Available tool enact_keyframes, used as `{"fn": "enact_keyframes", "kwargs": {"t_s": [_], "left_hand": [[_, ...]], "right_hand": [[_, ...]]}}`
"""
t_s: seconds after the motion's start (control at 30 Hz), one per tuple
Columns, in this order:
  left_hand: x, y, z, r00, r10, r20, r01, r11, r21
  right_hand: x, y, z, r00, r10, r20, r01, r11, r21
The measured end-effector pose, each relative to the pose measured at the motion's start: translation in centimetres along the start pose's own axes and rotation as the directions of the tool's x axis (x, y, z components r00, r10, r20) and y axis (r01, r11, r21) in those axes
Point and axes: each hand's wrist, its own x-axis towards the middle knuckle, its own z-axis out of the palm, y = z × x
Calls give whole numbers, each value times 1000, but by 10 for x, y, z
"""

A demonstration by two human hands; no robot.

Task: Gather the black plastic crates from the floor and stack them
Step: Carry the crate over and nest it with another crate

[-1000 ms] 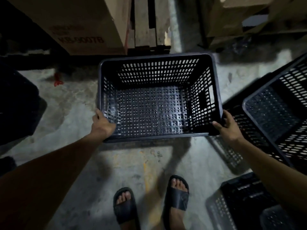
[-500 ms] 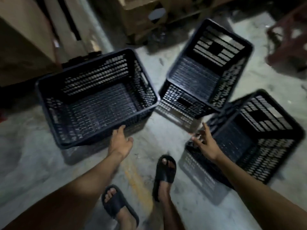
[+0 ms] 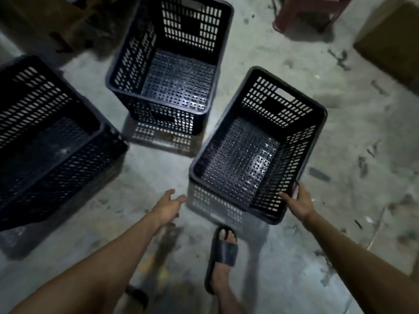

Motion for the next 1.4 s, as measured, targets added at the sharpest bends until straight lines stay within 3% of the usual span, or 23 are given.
{"fn": "enact_keyframes", "kwargs": {"t_s": [0.1,0.2,0.37,0.53,0.63,0.87,1.03,1.13,1.23,1.4], "left_hand": [[24,19,61,997,-50,57,59,985,-161],[50,32,108,994,-85,71,102,949,-298],[85,39,154,972,-229,-46,163,806,-569],[99,46,159,966,-257,14,190,677,-711],[94,48,149,968,-251,23,190,665,-722],[23,95,114,989,-150,5,116,738,-665],[-55,140,69,999,29,14,-14,783,-622],[-100,160,26,993,111,40,-66,807,-586],[-130,169,-13,991,115,69,-57,828,-558],[-193,175,-72,995,100,26,-74,861,-503]], "right_hand": [[57,15,-27,1000,2,13,0,990,-141],[108,13,-41,1000,-29,4,29,990,-136],[169,10,-44,990,103,100,-124,966,228],[191,17,-33,991,116,73,-134,939,316],[181,15,-32,982,187,-10,-164,886,433],[115,11,-91,957,281,-66,-224,868,443],[61,-26,-151,922,297,-250,-93,794,600],[21,-55,-198,917,265,-298,-51,819,572],[-7,-87,-228,900,146,-410,67,884,463],[-65,-145,-245,826,157,-541,133,878,459]]}}
